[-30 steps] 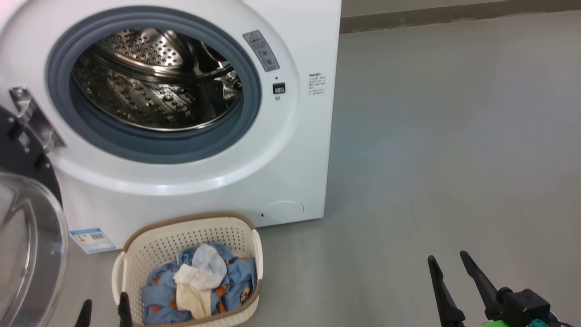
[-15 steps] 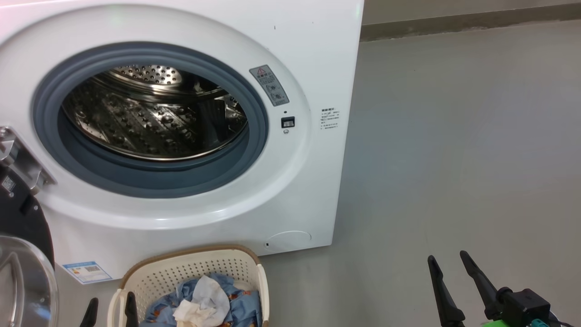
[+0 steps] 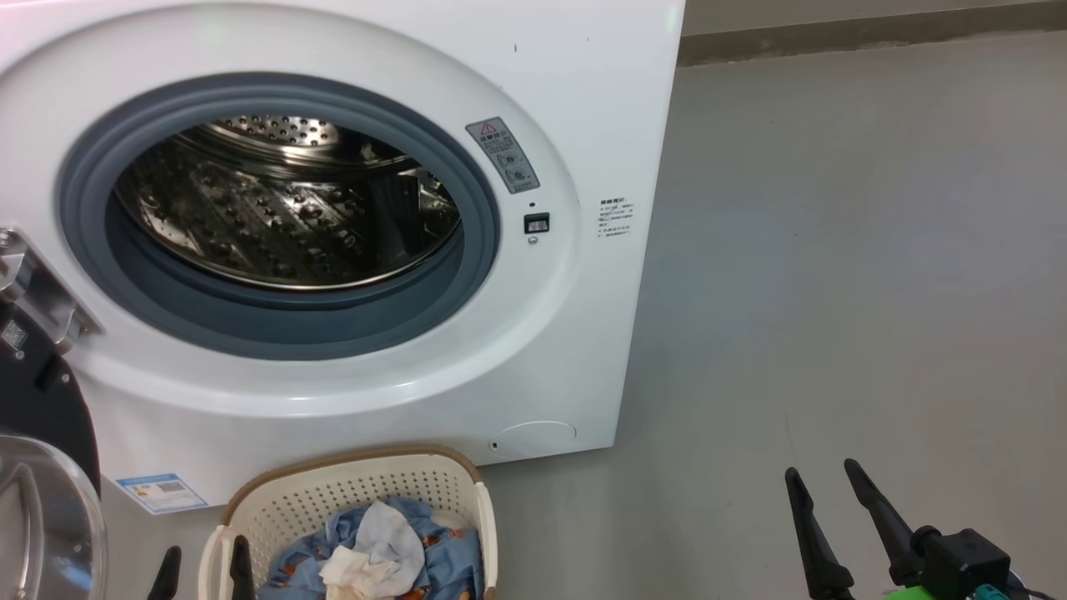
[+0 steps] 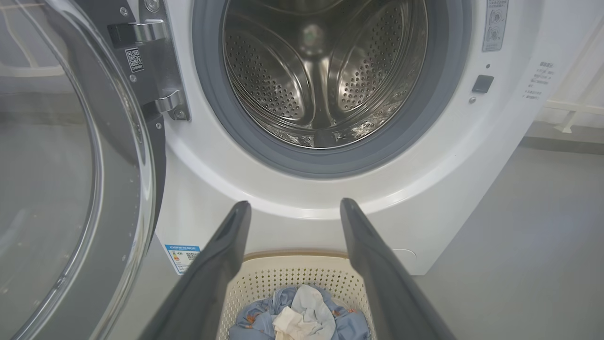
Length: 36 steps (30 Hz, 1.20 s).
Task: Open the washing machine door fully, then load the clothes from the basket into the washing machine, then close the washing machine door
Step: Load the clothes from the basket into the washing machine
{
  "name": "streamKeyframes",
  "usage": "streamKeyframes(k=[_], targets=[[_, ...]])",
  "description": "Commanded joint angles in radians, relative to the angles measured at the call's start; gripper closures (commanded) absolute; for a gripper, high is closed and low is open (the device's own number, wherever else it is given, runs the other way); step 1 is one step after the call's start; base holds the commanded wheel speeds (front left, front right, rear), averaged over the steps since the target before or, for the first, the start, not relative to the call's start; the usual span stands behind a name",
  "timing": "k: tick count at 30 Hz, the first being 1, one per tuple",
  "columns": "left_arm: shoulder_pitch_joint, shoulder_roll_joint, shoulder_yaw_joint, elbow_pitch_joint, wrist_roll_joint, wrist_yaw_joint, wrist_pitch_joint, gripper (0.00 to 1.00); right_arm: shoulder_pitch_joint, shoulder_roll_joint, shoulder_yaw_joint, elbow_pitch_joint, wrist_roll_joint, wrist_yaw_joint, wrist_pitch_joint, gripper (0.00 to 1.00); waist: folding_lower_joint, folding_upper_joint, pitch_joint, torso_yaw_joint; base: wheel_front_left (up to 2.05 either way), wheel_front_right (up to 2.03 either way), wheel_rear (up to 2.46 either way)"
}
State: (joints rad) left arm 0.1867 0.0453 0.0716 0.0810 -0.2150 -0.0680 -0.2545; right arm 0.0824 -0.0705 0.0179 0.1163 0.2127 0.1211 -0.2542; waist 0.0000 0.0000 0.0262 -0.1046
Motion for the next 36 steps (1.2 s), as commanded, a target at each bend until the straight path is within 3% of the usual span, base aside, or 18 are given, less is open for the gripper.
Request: streamKeyframes(k=[1,15,25,36], targets=[[-0.028,0.005,0.028,-0.022,-0.003,-0.005,-0.007,0.0,-0.031,-0.009,0.022,-0.021,-0.003,0.01,-0.008,0.0,0.0,0.0,0.001,-0.001,0.0,0.0,0.0],[-0.025,0.005,-0.018,0.016,0.01,-0.02,-0.007,0.0,-0.045,0.001,0.032,-0.018,0.004,0.01,-0.008,0.0,0.0,0.0,0.043,-0.031,0.0,0.0,0.0],[-0.187,0.019,-0.038,0.304,-0.045,-0.035,0.031,0.0,-0.095,0.013,0.057,-0.018,0.018,0.01,-0.008,0.0,0.0,0.0,0.174,-0.073,0.0,0.0,0.0],[-0.428,0.1,-0.027,0.567,-0.115,-0.051,0.148,0.0,-0.189,0.019,0.073,-0.021,0.029,0.01,-0.008,0.0,0.0,0.0,0.367,-0.128,0.0,0.0,0.0]])
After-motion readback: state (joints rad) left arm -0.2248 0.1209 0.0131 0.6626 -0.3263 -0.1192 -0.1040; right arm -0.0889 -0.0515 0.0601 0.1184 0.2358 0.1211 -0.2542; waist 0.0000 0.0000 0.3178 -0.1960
